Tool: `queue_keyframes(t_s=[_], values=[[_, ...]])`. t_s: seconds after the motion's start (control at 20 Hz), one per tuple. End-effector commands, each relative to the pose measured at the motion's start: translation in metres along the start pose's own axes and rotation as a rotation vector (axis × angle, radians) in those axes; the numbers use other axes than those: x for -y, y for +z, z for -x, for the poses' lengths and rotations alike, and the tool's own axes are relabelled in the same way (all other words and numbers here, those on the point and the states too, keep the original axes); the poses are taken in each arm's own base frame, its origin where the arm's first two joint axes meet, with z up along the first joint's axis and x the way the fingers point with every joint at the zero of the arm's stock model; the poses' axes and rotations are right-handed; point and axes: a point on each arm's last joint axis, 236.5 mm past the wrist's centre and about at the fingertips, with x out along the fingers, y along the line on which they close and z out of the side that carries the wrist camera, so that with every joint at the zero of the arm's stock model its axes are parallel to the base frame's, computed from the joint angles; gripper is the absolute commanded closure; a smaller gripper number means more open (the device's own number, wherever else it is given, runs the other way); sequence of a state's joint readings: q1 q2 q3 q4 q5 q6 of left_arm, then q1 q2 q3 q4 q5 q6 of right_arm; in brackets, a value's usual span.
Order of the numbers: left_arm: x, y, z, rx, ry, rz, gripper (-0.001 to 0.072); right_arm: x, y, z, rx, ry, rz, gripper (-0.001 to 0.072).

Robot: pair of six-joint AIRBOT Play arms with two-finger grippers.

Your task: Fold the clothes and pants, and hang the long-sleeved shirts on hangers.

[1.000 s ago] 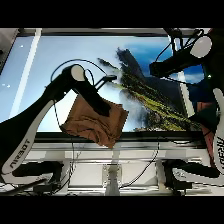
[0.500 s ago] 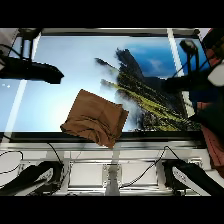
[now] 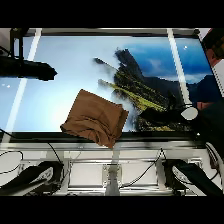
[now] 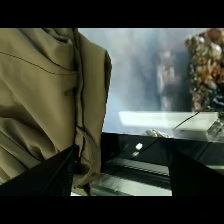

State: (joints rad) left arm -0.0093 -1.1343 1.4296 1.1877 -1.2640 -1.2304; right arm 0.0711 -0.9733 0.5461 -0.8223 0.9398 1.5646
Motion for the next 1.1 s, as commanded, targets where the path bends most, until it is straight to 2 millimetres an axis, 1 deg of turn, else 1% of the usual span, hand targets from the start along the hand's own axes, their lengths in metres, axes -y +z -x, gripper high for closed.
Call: queue_keyframes(t_s=[0.0,0.15,0.25,0.3,0.35,0.4,0.5,0.55,0.7,0.8,0.85,0.95,1.05], values=[[0.004,-0.001,-0.012,-0.017,-0.041,0.024,0.0679,-0.004,-0.009,-0.038,-0.086,0.109,-0.107,0.0079],[0.006,0.000,-0.013,-0.015,-0.050,0.024,0.0679,-0.012,-0.005,-0.069,-0.067,0.146,-0.070,0.0080],[0.006,-0.001,-0.013,-0.015,-0.050,0.024,0.0679,-0.012,-0.015,-0.086,-0.081,0.117,-0.054,0.0078],[0.006,0.000,-0.013,-0.015,-0.050,0.024,0.0679,-0.014,-0.018,-0.092,-0.087,0.101,-0.018,0.0035],[0.006,0.000,-0.013,-0.015,-0.050,0.024,0.0679,-0.021,-0.020,-0.094,-0.094,0.103,0.011,0.0009],[0.006,-0.001,-0.013,-0.015,-0.050,0.024,0.0679,-0.032,-0.019,-0.095,-0.095,0.115,0.040,0.0010],[0.006,-0.001,-0.013,-0.015,-0.050,0.024,0.0679,-0.045,-0.010,-0.093,-0.079,0.114,0.113,0.0021],[0.006,-0.001,-0.013,-0.015,-0.050,0.024,0.0679,-0.044,-0.006,-0.091,-0.074,0.088,0.132,0.0021],[0.006,-0.001,-0.013,-0.015,-0.050,0.024,0.0680,-0.019,-0.003,-0.090,-0.083,-0.036,0.124,0.0017],[0.006,-0.001,-0.013,-0.015,-0.050,0.024,0.0679,-0.017,-0.015,-0.091,-0.136,-0.041,0.112,0.0008],[0.006,-0.001,-0.013,-0.015,-0.050,0.024,0.0679,-0.016,-0.026,-0.092,-0.190,-0.039,0.099,-0.0004],[0.006,0.000,-0.013,-0.015,-0.051,0.024,0.0679,-0.013,-0.042,-0.096,-0.269,-0.037,0.065,-0.0008],[0.007,0.000,-0.013,-0.013,-0.056,0.026,0.0679,-0.018,-0.046,-0.102,-0.297,-0.013,0.021,-0.0008]])
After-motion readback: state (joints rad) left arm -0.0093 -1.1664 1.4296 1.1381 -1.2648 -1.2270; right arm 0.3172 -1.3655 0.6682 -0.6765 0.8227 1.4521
